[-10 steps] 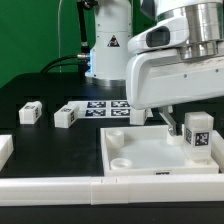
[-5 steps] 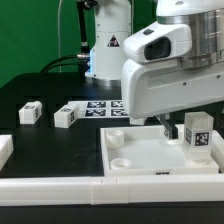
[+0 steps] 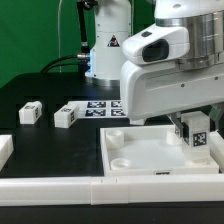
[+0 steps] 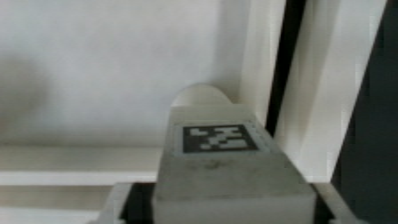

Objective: Assemble one leg

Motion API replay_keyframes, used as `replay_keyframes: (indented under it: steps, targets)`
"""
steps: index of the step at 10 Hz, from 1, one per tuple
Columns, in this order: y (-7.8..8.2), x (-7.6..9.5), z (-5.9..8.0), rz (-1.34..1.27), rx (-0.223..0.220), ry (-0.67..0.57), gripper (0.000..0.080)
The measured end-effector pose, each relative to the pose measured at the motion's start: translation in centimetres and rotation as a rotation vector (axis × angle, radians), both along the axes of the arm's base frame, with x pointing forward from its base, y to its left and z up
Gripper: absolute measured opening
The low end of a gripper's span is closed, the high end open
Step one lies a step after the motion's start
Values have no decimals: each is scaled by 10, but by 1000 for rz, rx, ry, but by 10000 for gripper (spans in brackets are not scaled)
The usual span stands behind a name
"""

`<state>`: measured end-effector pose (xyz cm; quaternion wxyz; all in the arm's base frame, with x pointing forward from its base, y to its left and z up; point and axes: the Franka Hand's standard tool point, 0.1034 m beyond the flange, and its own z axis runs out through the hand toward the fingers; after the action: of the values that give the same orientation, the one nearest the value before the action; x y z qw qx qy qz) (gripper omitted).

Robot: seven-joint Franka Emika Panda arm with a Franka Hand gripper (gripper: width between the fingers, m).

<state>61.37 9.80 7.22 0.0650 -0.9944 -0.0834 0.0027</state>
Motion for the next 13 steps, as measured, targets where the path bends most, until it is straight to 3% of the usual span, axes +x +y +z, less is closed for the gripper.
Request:
replay_keyframes:
  steps: [3,10,13]
  targets:
    - [1,0,0,-45,1,5,289]
    - [14,3,-2,-979,11,98,291]
    - [22,1,-1,-1269,-12,136,291]
